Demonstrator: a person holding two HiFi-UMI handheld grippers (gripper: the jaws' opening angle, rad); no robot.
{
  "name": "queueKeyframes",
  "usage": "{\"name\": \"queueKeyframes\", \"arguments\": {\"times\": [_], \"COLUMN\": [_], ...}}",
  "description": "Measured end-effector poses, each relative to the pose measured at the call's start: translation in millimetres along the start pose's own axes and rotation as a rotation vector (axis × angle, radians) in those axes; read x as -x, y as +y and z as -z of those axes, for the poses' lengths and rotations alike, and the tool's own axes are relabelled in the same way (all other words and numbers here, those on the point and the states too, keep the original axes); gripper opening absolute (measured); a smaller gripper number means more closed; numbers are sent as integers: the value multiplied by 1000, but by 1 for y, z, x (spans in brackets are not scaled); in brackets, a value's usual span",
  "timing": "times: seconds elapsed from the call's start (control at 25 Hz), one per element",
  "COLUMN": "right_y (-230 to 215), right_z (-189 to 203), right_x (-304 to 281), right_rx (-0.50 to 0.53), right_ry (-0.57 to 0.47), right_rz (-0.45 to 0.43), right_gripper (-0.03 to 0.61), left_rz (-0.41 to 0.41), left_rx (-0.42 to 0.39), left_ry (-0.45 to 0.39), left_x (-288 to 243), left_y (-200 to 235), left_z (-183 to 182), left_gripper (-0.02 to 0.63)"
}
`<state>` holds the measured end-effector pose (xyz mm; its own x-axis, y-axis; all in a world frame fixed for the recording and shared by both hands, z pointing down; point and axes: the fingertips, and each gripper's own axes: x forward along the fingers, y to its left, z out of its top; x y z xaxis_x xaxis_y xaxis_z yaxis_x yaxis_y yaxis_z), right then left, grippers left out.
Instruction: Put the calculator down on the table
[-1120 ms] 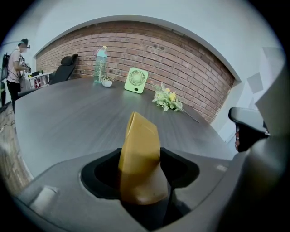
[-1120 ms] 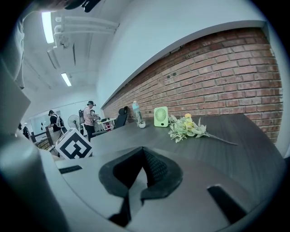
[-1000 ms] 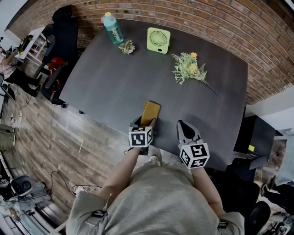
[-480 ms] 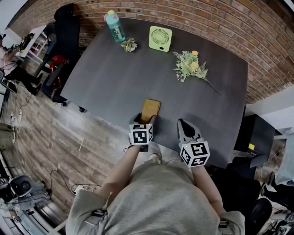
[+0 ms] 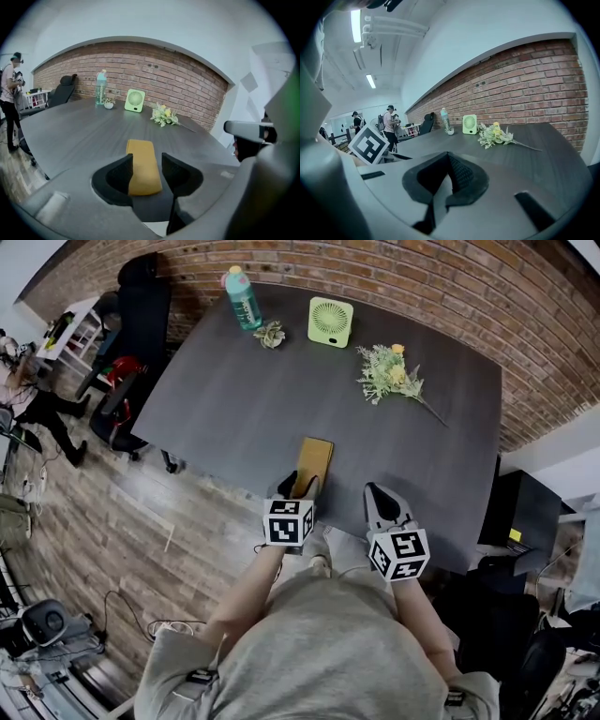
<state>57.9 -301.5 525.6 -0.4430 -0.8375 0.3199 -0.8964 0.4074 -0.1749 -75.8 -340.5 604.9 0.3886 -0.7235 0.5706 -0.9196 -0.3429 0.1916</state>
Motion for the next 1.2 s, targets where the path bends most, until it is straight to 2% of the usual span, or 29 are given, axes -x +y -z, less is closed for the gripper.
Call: {"name": "queueKeyframes", "arguments": {"times": [0.12, 0.24, 0.48, 0.68, 1.2], "right_y": [10, 19, 37, 51, 79], "right_z": [-1, -1, -1, 1, 9], "right_x": [11, 23, 42, 58, 110], "right_rx": [7, 10, 16, 24, 46], "right_ry": [-17, -30, -48, -52, -59], "right_rz": [6, 10, 8, -9, -42], "right_gripper": [2, 2, 2, 2, 2], "left_rz": [1, 7, 4, 14, -21], "left_rx": [-21, 1, 41, 61, 82], "left_ry": [-54, -91, -148, -159, -176], "left_x": [23, 45, 81, 108, 165], "left_y": [-4, -8, -9, -16, -35], "left_z": [-8, -11, -12, -4, 31], "left_gripper": [143, 90, 39, 23, 21]}}
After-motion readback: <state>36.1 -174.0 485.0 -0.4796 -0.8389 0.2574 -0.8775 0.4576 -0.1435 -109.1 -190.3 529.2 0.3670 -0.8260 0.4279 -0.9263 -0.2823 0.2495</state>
